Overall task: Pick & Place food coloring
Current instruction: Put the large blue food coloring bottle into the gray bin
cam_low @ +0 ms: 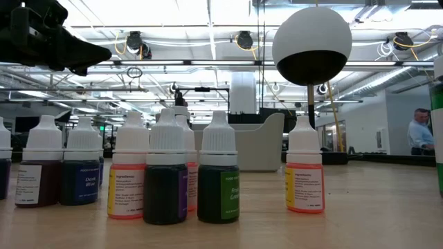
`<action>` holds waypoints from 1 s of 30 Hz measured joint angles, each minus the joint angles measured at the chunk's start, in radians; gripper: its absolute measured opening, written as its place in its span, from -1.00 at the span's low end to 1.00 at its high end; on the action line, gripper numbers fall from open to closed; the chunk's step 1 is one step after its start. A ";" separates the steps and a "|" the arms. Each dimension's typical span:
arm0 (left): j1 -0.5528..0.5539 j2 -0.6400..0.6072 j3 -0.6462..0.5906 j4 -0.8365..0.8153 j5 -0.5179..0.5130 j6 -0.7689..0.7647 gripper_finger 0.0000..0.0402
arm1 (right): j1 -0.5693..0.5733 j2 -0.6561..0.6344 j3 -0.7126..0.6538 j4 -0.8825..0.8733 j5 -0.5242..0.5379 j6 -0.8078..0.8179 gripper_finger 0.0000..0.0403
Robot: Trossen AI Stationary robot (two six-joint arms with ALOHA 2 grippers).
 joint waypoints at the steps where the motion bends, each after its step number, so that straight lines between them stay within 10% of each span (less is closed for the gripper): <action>1: 0.000 0.000 0.000 0.000 0.000 0.000 -0.75 | -0.008 -0.013 0.011 0.002 -0.020 -0.015 -0.46; 30: 0.000 0.000 0.000 0.007 -0.060 0.001 -0.75 | -0.399 -0.396 0.060 -0.265 -0.075 -0.143 -0.44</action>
